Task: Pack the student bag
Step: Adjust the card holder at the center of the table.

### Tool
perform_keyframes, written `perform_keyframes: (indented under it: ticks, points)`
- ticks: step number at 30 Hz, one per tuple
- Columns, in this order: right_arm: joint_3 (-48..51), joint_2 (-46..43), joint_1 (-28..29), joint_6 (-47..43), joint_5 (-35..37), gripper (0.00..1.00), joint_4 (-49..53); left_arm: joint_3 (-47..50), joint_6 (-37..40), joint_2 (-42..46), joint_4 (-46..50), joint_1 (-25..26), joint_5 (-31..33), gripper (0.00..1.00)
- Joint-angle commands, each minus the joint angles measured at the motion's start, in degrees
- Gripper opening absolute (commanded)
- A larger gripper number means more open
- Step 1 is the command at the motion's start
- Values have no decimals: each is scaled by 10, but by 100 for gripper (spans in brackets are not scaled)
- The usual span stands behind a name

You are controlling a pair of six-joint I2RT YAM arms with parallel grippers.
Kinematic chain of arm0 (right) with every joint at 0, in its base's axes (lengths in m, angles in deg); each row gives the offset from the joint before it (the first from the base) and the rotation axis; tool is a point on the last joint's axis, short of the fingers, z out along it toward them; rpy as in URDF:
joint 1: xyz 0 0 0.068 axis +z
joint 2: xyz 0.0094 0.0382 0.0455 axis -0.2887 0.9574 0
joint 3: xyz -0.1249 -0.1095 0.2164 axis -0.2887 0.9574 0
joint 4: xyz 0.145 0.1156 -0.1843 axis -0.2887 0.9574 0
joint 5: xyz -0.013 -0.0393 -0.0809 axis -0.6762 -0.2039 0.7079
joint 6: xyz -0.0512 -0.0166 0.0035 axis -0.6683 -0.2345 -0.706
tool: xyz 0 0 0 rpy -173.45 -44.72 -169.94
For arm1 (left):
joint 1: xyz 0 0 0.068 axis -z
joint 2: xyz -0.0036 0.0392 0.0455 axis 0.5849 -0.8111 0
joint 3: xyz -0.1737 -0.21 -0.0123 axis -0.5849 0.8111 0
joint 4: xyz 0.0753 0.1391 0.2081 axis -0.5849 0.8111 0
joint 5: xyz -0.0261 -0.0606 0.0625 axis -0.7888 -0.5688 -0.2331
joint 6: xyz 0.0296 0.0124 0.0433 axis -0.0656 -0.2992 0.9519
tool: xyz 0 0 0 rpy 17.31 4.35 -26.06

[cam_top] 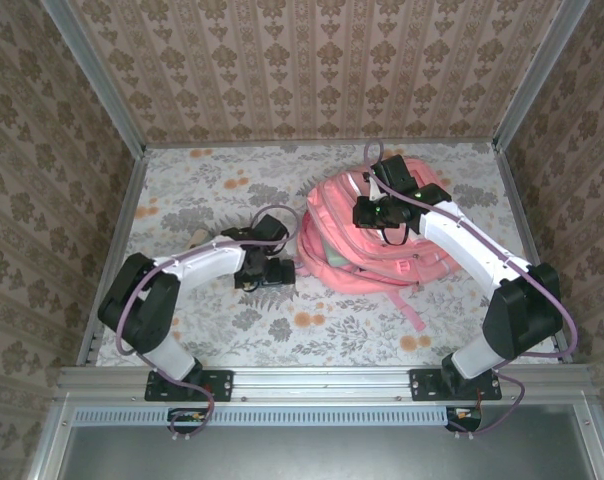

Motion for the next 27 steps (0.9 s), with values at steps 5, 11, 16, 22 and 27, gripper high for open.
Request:
perform_keyframes:
  ticks: [5, 11, 16, 22, 27]
  points:
    - [9, -27, 6, 8, -15, 11, -16, -47, -7, -30, 44, 7, 38, 100]
    - [12, -30, 5, 6, -13, 12, -15, -63, 11, -8, 61, 5, 54, 100]
    - [11, -29, 6, 7, -15, 12, -16, -85, 56, -12, 52, -14, 46, 99]
    - [12, -30, 5, 7, -15, 12, -13, -128, 100, -59, 24, -66, 14, 99]
    - [19, -35, 5, 8, -13, 12, -13, -174, 125, -107, 2, -86, -23, 99]
